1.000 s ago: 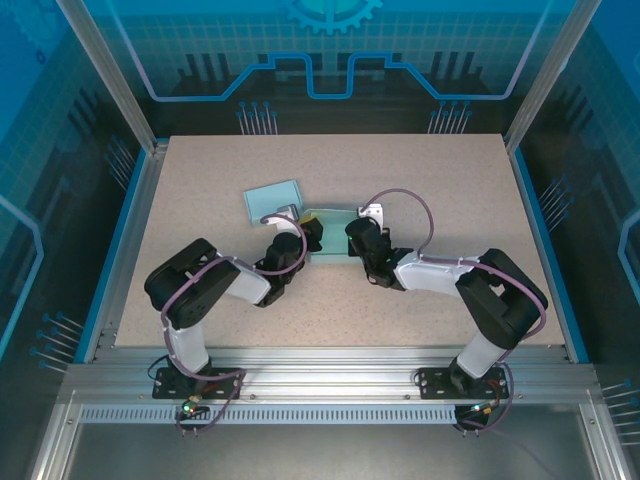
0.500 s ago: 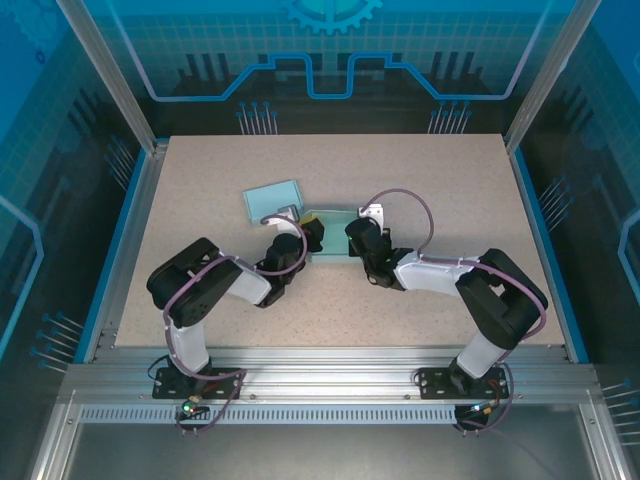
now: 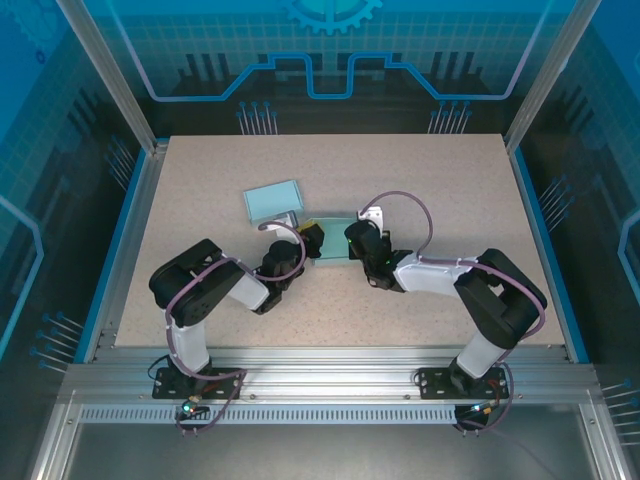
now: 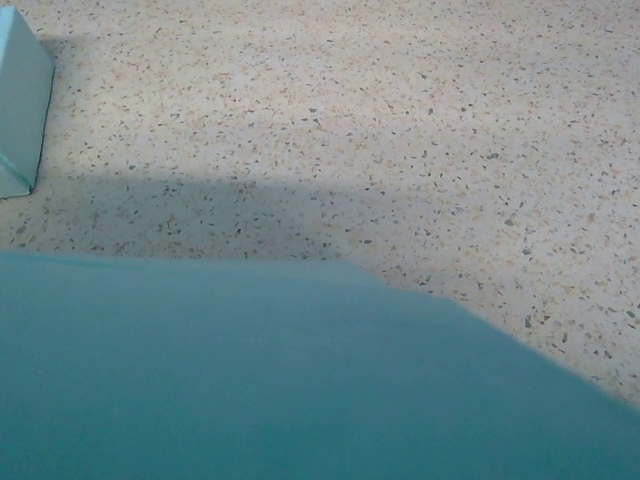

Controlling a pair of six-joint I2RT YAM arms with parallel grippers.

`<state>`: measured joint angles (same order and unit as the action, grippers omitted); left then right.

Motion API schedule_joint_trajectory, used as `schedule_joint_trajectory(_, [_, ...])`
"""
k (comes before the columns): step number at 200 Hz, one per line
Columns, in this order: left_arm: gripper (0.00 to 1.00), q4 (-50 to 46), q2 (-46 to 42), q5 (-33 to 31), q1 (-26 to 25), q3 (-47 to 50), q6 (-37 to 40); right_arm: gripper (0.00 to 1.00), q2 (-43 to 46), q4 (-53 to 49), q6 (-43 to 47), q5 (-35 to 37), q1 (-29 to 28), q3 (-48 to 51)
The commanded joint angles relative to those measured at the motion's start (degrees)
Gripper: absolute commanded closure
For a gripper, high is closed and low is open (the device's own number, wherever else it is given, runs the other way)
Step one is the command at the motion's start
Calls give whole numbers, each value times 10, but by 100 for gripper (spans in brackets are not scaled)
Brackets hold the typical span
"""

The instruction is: Fold the paper box

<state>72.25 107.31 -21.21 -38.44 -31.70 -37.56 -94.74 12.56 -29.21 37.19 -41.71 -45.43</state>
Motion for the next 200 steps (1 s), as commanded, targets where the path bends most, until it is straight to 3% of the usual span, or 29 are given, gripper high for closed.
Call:
schedule_joint_trajectory(1, [76,-120,32,151,-44,25,-16,100,-24,-14,8,-162,-56,21])
schedule_joint_trajectory(112, [77,-119,-3,203,-42,-23,-35,100,-11,-17,21,-159,-56,21])
schedule_joint_trajectory(200, [75,-58,50,235,-43,-60,-92,100,-31,-9,18,-167,-56,17])
